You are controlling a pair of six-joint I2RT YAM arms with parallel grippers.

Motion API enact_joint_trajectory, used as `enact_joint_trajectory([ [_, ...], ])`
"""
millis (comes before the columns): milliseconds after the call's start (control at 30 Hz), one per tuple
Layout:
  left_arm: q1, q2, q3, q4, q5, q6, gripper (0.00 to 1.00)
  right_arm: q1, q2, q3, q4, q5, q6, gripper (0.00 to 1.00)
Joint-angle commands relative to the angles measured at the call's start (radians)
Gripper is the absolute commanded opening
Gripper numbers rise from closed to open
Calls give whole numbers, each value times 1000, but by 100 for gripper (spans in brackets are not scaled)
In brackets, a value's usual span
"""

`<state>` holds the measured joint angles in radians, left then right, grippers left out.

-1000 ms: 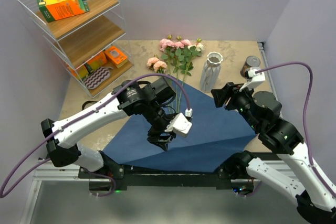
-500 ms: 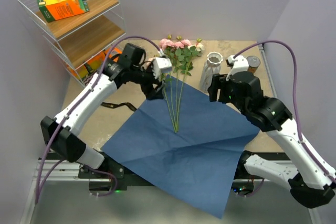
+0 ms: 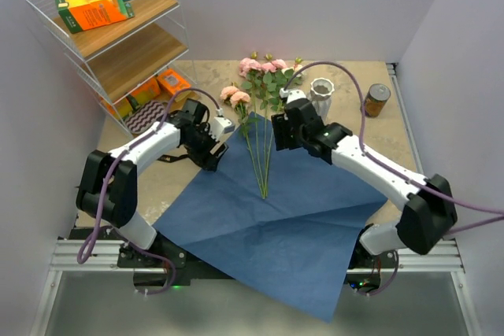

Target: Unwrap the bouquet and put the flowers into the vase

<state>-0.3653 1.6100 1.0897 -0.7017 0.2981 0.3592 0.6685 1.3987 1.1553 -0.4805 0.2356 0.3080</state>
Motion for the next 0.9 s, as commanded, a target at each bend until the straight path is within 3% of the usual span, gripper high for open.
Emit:
enact_joint_trajectory([
  [0,9,-10,-13,102,-57,9,80,19,64,-52,310,-13,-30,61],
  [233,11,37,-76,200,-177,12,79,52,230,-65,470,28,9,57],
  [367,25,25,-117,225,-168,20,79,66,322,-57,569,18,10,55],
  [867,109,-44,-140,192,-100,66,79,74,574,104,560,59,17,40],
])
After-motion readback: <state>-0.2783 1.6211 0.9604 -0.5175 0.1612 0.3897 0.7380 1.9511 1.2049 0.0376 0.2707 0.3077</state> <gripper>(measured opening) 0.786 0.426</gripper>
